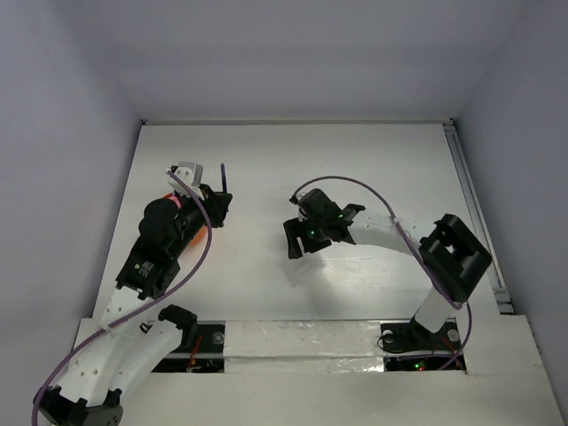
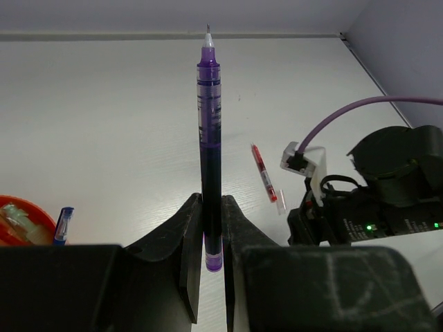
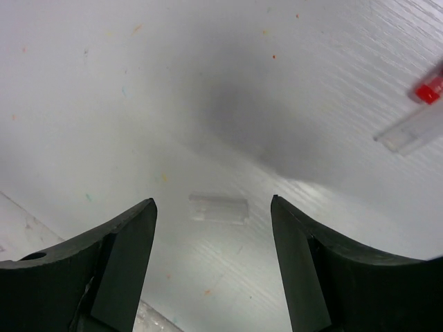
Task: Sort the stationery into containers
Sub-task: Move the pen cap to the center of the board.
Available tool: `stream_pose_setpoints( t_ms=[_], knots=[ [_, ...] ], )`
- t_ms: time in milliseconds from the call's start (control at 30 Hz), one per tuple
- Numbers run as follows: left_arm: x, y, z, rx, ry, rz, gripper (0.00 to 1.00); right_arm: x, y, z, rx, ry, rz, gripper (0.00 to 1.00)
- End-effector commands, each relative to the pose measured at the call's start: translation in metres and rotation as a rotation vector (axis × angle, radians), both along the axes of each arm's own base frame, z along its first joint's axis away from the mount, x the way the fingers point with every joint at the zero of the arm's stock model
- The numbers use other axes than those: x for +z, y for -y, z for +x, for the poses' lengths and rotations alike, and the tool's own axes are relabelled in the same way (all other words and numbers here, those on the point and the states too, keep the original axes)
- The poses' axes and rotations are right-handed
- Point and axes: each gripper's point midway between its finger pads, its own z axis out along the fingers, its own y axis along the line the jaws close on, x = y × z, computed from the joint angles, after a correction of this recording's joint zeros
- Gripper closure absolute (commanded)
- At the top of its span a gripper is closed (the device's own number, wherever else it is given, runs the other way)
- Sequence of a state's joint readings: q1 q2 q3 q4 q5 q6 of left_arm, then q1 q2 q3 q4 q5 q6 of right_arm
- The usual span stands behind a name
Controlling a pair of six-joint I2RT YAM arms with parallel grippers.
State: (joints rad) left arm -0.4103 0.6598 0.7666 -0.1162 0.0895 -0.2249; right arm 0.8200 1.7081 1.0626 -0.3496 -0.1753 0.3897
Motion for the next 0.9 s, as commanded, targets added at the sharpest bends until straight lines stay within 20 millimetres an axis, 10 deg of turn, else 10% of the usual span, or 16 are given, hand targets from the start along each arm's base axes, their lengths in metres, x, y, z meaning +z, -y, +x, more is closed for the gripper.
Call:
stream_pose_setpoints(
  t_ms=[0, 233, 867],
  knots=[
    [0.013, -0.001, 0.001, 0.0, 0.058, -0.015, 1.0, 0.022, 0.016, -0.01, -0.036, 0.024, 0.003, 0.27],
    [0.016, 0.0, 0.0, -0.009, 0.063, -0.021, 1.0, 0.012, 0.014, -0.051, 0.032, -0.125, 0.059, 0.26],
    [0.016, 0.0, -0.001, -0.01, 0.066, -0.023, 1.0, -0.019, -0.009, -0.03, -0.001, -0.132, 0.043, 0.31]
  ],
)
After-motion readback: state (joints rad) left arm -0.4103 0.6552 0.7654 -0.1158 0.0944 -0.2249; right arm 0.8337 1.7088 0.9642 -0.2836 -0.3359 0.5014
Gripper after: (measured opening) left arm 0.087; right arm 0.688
